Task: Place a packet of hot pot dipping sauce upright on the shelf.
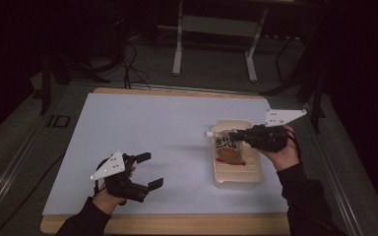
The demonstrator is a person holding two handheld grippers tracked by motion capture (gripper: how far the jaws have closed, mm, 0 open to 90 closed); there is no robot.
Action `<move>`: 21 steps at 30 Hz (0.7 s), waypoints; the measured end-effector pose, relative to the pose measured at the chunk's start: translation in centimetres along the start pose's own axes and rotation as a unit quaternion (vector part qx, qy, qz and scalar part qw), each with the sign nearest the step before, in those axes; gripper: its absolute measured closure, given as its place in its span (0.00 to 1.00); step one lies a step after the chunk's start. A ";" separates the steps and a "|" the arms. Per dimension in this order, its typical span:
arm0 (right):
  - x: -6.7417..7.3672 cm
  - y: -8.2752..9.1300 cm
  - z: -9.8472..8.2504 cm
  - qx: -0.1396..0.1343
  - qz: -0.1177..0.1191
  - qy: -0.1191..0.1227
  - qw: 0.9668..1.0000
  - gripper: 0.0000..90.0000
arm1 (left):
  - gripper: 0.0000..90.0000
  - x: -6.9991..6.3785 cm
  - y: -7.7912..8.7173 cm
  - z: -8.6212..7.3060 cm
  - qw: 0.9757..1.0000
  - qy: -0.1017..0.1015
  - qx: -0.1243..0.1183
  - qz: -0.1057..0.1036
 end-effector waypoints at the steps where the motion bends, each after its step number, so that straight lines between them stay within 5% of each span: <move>1: -0.2 -0.1 -0.1 0.000 0.002 -0.001 1.000 0.98 | 0.07 0.1 0.1 -0.2 1.000 0.004 0.000 0.001; 9: -1.3 -1.1 -1.5 0.011 0.007 -0.009 1.000 0.97 | 0.07 0.5 0.2 -0.8 1.000 0.007 0.002 0.009; 21: -1.8 -1.6 -3.3 -0.009 0.017 -0.027 0.999 0.97 | 0.06 0.8 -0.1 -1.5 1.000 0.014 0.008 0.016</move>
Point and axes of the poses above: each handheld gripper's, and its own axes: y roughly backward along the jaws, z roughly out of its top, x roughly to its left, the point moved 10 cm from there along -y, roughly forward along the jaws, and after that the axes turned 6 degrees about z, right-handed, at the moved point
